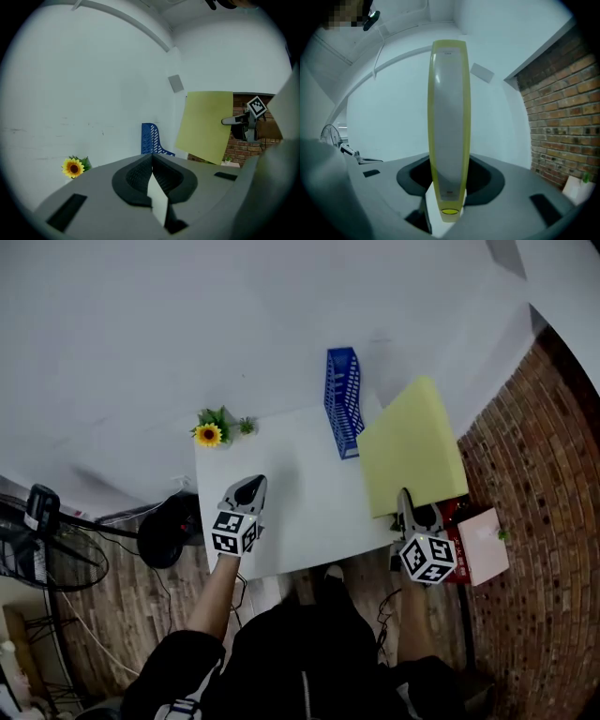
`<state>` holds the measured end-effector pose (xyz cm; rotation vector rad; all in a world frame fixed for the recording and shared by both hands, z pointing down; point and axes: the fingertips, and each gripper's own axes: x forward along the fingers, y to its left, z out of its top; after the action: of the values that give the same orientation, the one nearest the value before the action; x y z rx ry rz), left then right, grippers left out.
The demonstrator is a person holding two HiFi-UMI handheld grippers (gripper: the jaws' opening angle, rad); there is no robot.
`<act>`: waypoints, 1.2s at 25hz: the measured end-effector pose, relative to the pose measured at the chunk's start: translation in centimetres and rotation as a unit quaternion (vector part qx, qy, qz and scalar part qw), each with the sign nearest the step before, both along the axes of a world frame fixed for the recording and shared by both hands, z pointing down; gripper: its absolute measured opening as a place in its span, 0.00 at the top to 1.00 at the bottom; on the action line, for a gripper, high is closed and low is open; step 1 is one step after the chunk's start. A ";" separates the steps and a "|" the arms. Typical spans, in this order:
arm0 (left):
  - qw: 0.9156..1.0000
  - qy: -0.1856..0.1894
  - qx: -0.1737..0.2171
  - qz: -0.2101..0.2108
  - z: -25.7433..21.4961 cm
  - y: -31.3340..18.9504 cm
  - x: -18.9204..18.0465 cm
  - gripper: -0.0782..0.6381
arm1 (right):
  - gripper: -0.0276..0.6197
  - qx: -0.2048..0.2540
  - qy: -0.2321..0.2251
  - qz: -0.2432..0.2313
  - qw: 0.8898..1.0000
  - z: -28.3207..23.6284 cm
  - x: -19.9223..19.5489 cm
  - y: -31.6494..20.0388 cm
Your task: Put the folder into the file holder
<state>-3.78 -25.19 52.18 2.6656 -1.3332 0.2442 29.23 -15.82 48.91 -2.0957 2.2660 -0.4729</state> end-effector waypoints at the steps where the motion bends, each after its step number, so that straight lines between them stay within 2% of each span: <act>1: 1.000 0.000 0.000 -0.009 0.0 -0.5 0.2 0.86 | 0.68 0.001 0.003 -0.009 1.000 -0.2 0.4 -1.1; 6: 0.999 0.003 -0.002 -0.050 0.0 -2.5 1.2 0.86 | 0.68 0.000 0.008 -0.047 0.999 -0.5 1.6 -5.6; 10: 0.998 0.006 -0.007 -0.065 0.4 -3.3 2.0 0.86 | 0.68 -0.003 0.011 -0.066 0.998 -0.4 2.3 -8.0; 19: 0.998 0.009 -0.012 -0.067 1.1 -6.1 1.9 0.86 | 0.68 0.000 0.021 -0.075 0.997 -0.8 1.2 -12.1; 30: 0.997 0.016 -0.014 -0.069 1.3 -10.0 -0.4 0.86 | 0.68 0.009 0.051 -0.066 0.996 -1.5 -1.2 -17.5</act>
<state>-4.20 -35.16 53.47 2.5306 -1.4846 0.2015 27.98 -33.32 47.45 -2.0153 2.4663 -0.3566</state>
